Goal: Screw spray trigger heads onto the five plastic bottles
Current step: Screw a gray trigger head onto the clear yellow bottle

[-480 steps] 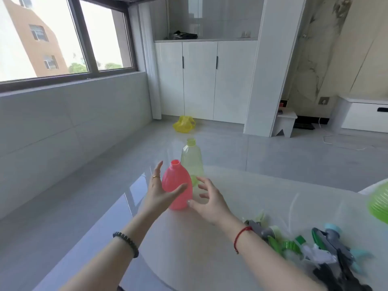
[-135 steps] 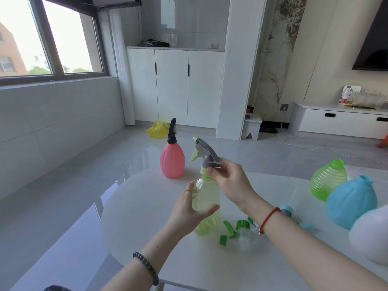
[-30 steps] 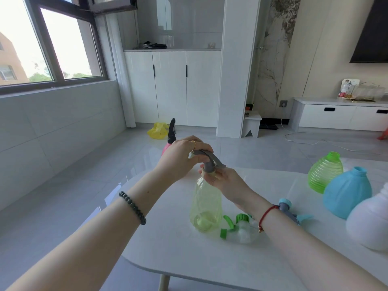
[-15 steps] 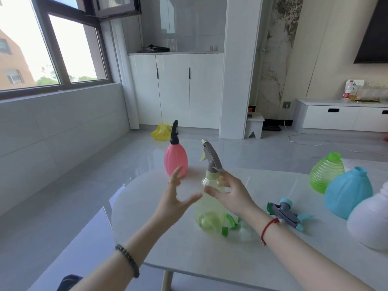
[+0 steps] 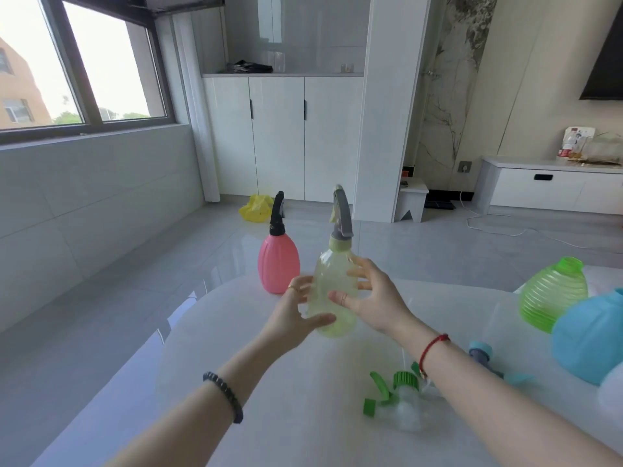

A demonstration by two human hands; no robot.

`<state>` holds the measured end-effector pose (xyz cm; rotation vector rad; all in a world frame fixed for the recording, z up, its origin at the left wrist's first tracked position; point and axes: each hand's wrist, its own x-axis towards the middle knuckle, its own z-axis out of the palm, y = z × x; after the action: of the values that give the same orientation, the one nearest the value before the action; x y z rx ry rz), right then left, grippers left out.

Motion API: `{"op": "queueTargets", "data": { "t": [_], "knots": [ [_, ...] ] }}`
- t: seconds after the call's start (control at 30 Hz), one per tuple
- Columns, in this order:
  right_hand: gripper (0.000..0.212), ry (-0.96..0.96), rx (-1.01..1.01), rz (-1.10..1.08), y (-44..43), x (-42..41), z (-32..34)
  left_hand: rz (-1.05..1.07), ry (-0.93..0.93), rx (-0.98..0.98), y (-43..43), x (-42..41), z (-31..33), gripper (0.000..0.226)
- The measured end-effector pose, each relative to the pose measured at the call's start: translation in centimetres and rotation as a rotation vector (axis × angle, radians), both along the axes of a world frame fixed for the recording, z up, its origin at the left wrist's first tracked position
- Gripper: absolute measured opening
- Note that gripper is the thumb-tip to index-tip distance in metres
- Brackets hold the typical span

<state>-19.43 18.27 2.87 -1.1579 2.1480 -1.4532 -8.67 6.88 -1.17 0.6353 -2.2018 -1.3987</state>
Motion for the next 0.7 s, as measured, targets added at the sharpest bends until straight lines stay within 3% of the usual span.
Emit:
{"op": "queueTargets", "data": {
  "t": [0.17,0.37,0.6,0.7],
  "knots": [
    [0.066,0.028,-0.023,-0.029,-4.4,-3.7,0.0,0.045,-0.12,-0.1,-4.1,-3.9,0.7,0.074],
    [0.066,0.04,-0.003,-0.063,-8.5,-6.9,-2.9,0.057,-0.104,0.032,-6.3,-7.5,-1.6,0.063],
    [0.075,0.021,0.017,-0.059,-9.0,-8.0,-4.0,0.078,-0.1,0.016,-6.1,-8.2,-2.6,0.056],
    [0.087,0.013,0.076,-0.052,-7.7,-7.7,-3.7,0.1,-0.132,-0.005,-5.1,-7.4,-2.4,0.082]
  ]
}}
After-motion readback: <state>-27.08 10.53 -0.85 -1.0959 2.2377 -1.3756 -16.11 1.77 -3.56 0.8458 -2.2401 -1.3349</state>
